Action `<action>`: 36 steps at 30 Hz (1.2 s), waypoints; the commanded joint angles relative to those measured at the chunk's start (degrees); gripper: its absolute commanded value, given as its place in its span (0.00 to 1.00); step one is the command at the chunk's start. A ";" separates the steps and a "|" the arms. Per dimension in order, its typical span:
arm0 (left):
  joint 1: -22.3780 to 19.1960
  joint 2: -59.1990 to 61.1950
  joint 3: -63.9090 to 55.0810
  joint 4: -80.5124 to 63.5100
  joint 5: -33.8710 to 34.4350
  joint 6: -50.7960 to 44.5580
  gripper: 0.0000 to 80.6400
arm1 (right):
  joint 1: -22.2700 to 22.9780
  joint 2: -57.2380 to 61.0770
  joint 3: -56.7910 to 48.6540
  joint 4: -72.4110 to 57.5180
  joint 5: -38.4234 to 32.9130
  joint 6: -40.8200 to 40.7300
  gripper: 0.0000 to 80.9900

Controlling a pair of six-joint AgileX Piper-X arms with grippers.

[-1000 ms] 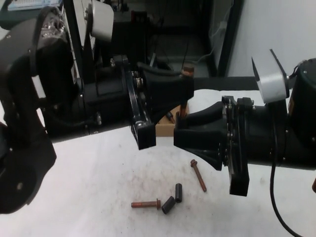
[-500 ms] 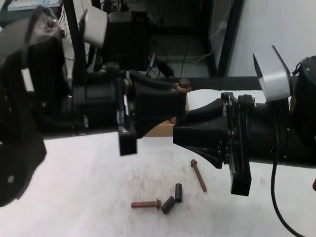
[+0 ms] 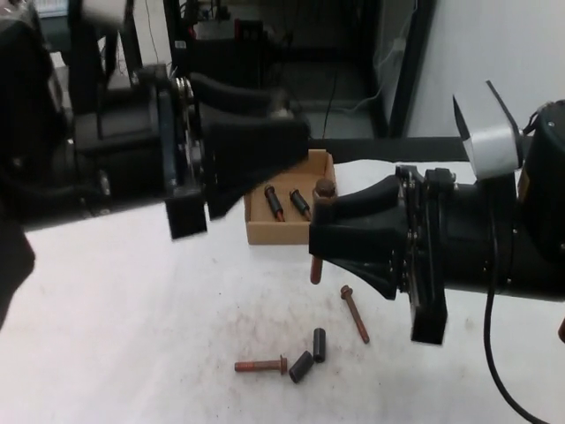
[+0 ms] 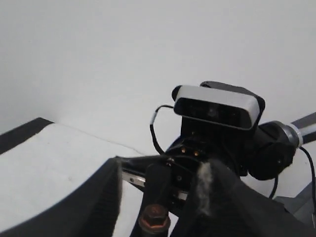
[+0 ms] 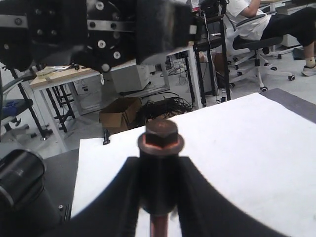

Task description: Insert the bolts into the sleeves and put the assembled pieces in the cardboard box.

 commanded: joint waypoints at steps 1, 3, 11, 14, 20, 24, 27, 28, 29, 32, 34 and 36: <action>0.19 -1.47 -0.77 -0.70 -7.01 0.07 0.60 | -0.09 -0.75 -1.22 0.23 8.81 9.26 0.01; 0.19 -2.05 -0.77 -0.55 -14.47 2.00 0.54 | -0.09 -0.57 -2.93 3.64 15.79 11.42 0.01; 0.19 -2.03 -0.77 18.33 -24.62 10.60 0.00 | -0.26 10.54 -22.41 33.85 24.49 -2.25 0.01; 0.19 -2.03 -0.77 29.06 -27.30 10.62 0.00 | -0.97 18.48 -30.77 41.78 27.65 -3.15 0.01; 0.19 -2.03 -0.77 40.65 -28.54 10.62 0.00 | -4.47 35.28 -49.63 52.25 33.05 -3.15 0.01; 0.19 -2.03 -0.67 43.12 -28.54 10.62 0.00 | -7.22 46.42 -62.19 59.14 33.24 -3.15 0.01; 0.19 -2.03 -0.24 43.09 -28.54 10.62 0.00 | -8.28 53.10 -70.70 64.23 33.43 -3.15 0.01; 0.19 -2.03 -0.06 43.09 -28.54 10.67 0.00 | -8.53 55.14 -73.39 65.52 33.62 -3.15 0.01; 0.19 -2.03 0.15 43.09 -28.76 10.67 0.00 | -8.63 56.96 -75.88 66.84 33.60 -3.15 0.01; 0.19 -2.03 0.83 43.09 -28.81 12.41 0.00 | -8.63 61.18 -81.22 68.65 33.77 -3.15 0.01; 0.19 -2.03 1.19 43.09 -28.93 13.41 0.00 | -8.63 63.23 -83.58 68.87 33.77 -3.15 0.01; 0.19 -2.03 1.54 43.09 -28.90 13.97 0.00 | -8.63 64.92 -85.30 68.86 33.77 -3.15 0.01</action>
